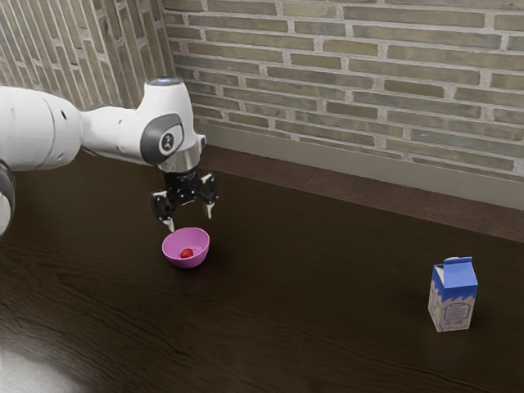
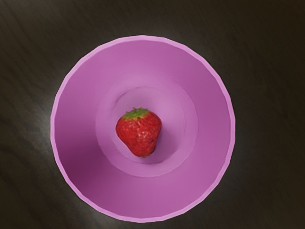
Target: Take strawberry from the bowl
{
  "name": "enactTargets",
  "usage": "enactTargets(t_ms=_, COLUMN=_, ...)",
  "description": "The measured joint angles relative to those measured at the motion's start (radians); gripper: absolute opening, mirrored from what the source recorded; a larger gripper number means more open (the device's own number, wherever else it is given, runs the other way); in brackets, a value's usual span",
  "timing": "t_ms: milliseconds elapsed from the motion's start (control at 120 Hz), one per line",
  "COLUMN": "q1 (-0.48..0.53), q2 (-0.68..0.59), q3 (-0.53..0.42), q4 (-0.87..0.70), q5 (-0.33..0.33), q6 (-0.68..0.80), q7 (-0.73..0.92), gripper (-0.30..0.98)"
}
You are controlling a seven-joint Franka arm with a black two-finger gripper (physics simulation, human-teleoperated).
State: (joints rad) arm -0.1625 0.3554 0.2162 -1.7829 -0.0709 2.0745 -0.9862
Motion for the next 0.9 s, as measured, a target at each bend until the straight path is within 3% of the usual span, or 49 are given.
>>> enactTargets(t_ms=142, q1=0.008, q2=0.004, q3=0.001, q4=-0.042, q5=-0.004, q6=0.059, q7=-0.061, gripper=0.64)
enactTargets(t_ms=442, q1=0.010, q2=-0.019, q3=0.009, q4=-0.104, q5=-0.003, q6=0.126, q7=-0.147, gripper=0.47)
enactTargets(t_ms=900, q1=0.015, q2=0.021, q3=0.014, q4=-0.126, q5=0.004, q6=0.199, q7=-0.169, gripper=0.34)
